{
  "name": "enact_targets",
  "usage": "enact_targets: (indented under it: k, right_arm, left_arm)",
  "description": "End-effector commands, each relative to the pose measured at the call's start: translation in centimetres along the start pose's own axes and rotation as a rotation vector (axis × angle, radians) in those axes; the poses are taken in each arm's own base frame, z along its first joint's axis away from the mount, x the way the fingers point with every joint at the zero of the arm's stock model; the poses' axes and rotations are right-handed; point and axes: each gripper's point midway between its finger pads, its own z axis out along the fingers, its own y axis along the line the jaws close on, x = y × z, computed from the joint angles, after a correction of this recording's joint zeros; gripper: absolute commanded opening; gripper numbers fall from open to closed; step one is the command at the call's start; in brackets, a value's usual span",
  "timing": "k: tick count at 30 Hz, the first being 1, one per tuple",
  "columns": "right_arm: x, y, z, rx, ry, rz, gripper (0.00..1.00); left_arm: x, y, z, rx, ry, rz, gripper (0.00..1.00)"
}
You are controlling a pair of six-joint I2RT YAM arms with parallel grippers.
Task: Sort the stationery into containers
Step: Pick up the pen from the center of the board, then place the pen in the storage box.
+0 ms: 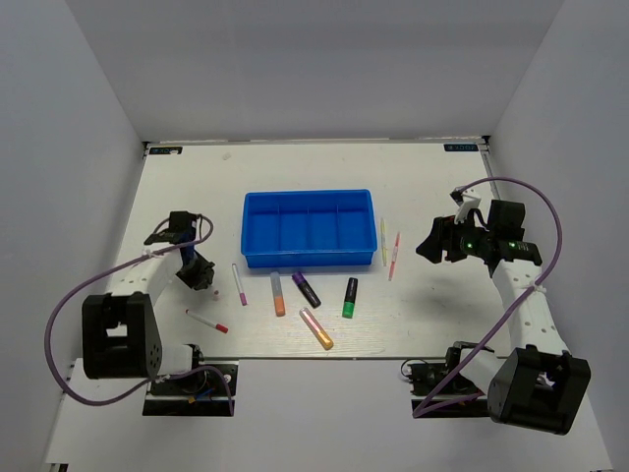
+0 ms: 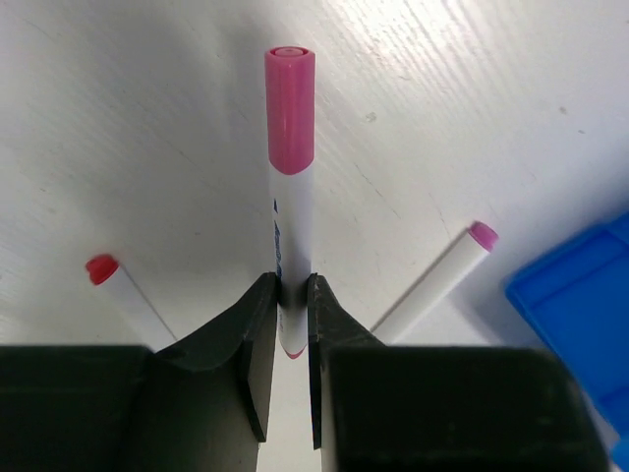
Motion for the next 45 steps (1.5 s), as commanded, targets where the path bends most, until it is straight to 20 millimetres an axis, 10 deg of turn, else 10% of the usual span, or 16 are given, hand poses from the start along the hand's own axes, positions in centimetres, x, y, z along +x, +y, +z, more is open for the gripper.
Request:
enact_targets:
  k: [1,8,15,22,31,41,44,45]
  right_arm:
    - [-0.8,0.6,-0.4,-0.026,-0.037,-0.007,0.70]
    - [-0.9,0.7,-0.5,-0.028,-0.044,-0.007,0.70]
    - [-0.7,0.7,-0.5,-0.036,-0.040,-0.006,0.70]
    - [-0.5,0.4,-0.3,-0.029,-0.027,-0.015,0.71]
    - [-0.5,0.2,-0.3,-0.020,-0.022,-0.015,0.78]
    - [-0.5,0.3,-0.3,-0.028,-0.019,-0.020,0.82]
    - [-0.5,0.3,-0.4,-0.027,-0.018,-0.018,0.82]
    - [-0.5,0.3,-0.5,-0.025,-0.018,-0.022,0.82]
  left_arm:
    - [-1.3,-0.4,-2.2,0.038,-0.059,0.027,0.00]
    - [-1.9,-4.3,-6.3,0.197,-0.110,0.130,0.00]
    - [-3.2,-13.2,-13.5,0.448,-0.200,0.441,0.00]
    - [-2.0,-20.2,-13.8,0.504,-0.193,0.650,0.00]
    - [-1.3,-22.2,-9.1,0.366,-0.182,0.731,0.06]
    - [-1.3,-22.2,-9.2,0.331,-0.189,0.741,0.56]
    - [-1.1,-22.0,-10.7,0.359,-0.192,0.736,0.55]
    - [-0.9,-21.9,-11.0,0.367,-0.194,0.736,0.40]
